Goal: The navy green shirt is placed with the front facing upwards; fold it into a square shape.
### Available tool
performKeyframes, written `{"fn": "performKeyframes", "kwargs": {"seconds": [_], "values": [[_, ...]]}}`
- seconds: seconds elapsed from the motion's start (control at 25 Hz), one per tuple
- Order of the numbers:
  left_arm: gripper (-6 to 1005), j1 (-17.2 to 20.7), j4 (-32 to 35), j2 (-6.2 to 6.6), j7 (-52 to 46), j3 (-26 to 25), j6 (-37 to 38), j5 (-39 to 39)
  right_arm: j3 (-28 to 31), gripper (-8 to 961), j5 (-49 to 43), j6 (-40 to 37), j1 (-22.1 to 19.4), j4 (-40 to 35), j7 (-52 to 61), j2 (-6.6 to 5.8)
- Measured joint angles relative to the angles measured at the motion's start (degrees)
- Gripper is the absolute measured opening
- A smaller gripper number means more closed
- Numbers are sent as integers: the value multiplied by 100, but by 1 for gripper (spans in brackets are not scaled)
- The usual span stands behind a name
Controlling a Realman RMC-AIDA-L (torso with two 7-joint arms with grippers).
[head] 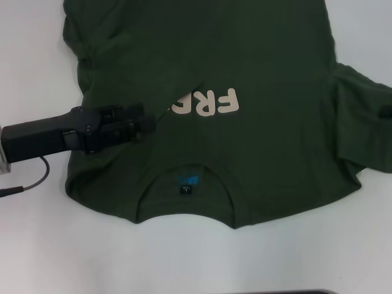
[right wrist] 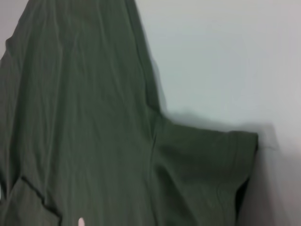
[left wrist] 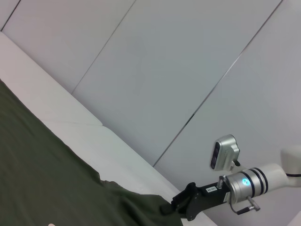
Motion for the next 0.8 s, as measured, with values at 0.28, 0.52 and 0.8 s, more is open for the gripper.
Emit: {"fn": "performKeyframes", "kwargs": {"seconds": [0.28, 0.52, 0.8], "values": [[582, -14, 0, 3, 0, 0, -18, 0, 151, 20, 150, -598, 57, -167, 31, -22], [582, -10, 0, 14, 0, 0, -72, -31, 159, 27, 553, -923, 141, -173, 33, -9], [582, 9, -24, 39, -201, -165, -286, -48, 99, 35, 769, -914, 336, -168, 0, 271]]}}
